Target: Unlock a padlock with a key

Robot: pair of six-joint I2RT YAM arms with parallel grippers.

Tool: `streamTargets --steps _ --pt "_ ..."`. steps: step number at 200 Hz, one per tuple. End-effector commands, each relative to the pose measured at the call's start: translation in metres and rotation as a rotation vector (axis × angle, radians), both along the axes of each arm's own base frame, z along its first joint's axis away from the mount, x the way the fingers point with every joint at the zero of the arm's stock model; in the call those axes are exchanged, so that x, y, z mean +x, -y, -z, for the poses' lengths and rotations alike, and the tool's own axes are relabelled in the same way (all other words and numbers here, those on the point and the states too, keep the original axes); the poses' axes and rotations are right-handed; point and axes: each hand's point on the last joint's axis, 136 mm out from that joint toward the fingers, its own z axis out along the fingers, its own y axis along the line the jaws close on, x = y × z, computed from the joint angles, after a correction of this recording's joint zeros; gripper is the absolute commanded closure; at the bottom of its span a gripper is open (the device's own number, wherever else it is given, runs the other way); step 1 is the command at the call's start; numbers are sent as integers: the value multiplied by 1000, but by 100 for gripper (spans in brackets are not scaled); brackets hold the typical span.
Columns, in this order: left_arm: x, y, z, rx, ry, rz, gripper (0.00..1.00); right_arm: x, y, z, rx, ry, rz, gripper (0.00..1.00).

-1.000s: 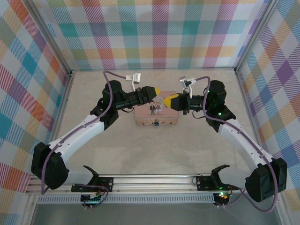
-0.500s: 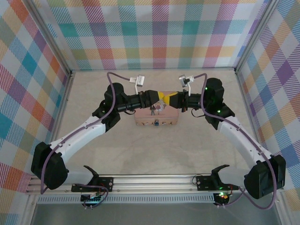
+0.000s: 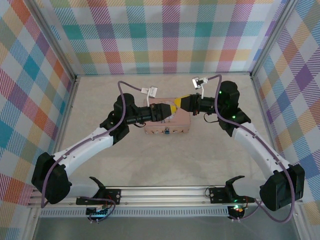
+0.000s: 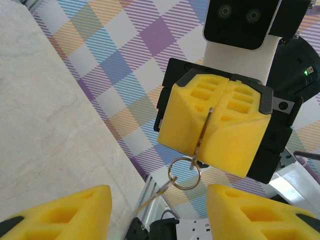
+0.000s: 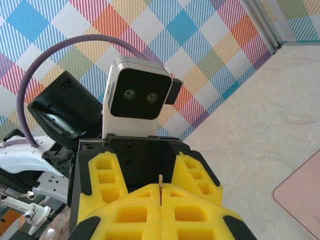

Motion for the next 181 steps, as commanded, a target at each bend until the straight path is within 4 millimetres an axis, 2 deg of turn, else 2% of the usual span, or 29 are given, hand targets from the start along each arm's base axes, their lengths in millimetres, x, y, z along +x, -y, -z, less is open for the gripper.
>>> streamTargets --steps 1,26,48,60,70,93,106,130,151,181 --pt "-3 4 -16 -16 64 14 53 2 0 -15 22 29 -9 100" --pt "-2 9 -20 -22 72 24 67 2 -1 -12 24 16 -14 100" --pt "-3 13 -22 -26 78 32 74 3 -1 -11 24 12 -12 99" --pt "-4 14 -24 -30 87 38 84 4 -1 -10 22 10 -9 99" --pt "-4 14 -24 -29 92 36 85 5 -1 -10 21 10 -9 99" --pt "-3 8 -24 -13 100 -2 77 5 -1 -8 8 18 -10 99" --pt "-2 3 -25 -4 109 -28 64 7 0 -5 -10 12 0 99" --pt "-6 0 -27 4 120 -27 56 7 1 -1 -10 4 -10 99" --pt "-4 -1 -27 5 118 -37 37 3 -1 0 -5 -1 -46 98" --pt "0 -4 -34 -9 126 -55 39 -8 -2 3 -10 28 -96 98"
